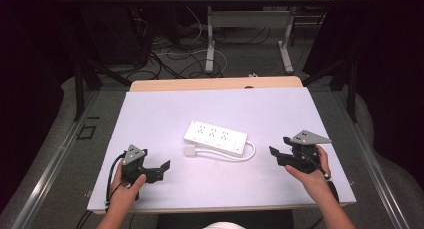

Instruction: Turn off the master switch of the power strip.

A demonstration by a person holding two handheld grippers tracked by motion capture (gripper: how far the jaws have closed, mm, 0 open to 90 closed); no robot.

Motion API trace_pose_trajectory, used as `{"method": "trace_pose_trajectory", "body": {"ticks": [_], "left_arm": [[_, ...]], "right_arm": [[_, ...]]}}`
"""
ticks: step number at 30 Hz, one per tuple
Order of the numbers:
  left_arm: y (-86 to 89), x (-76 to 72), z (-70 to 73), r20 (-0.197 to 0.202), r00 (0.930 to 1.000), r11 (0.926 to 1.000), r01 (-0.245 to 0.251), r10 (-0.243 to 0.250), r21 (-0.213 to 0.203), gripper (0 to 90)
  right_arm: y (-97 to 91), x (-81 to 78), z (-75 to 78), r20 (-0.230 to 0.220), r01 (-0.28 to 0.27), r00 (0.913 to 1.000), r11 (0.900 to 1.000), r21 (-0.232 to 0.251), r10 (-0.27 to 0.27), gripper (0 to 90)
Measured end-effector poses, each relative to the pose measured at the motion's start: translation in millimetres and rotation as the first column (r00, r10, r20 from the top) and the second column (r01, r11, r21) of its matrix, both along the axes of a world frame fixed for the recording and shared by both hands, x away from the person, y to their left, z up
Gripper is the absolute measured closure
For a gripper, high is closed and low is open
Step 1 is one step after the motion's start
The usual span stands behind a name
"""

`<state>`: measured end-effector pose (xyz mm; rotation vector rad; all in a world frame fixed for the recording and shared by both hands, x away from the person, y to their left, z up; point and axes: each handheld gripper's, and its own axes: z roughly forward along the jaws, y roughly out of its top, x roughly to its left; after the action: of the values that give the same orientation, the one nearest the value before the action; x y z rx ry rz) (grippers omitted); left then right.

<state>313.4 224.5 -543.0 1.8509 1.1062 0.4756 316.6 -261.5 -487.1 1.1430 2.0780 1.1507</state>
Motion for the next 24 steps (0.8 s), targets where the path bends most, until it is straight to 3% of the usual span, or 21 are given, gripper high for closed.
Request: {"method": "trace_pose_trajectory", "body": {"ticks": [13, 24], "left_arm": [[-0.2, -0.2, -0.2, 0.002, 1.0, 1.0, 0.0, 0.0, 0.004, 0.5], [0.4, -0.3, -0.1, -0.01, 0.9999, 1.0, 0.004, -0.004, -0.002, 0.5]], "right_arm": [[17.2, 8.3, 9.0, -0.01, -0.042, 0.9991, 0.999, -0.019, 0.041, 36.3], [32.1, 17.2, 14.5, -0.046, -0.083, 0.9957, 0.994, -0.071, 0.08, 36.3]]}}
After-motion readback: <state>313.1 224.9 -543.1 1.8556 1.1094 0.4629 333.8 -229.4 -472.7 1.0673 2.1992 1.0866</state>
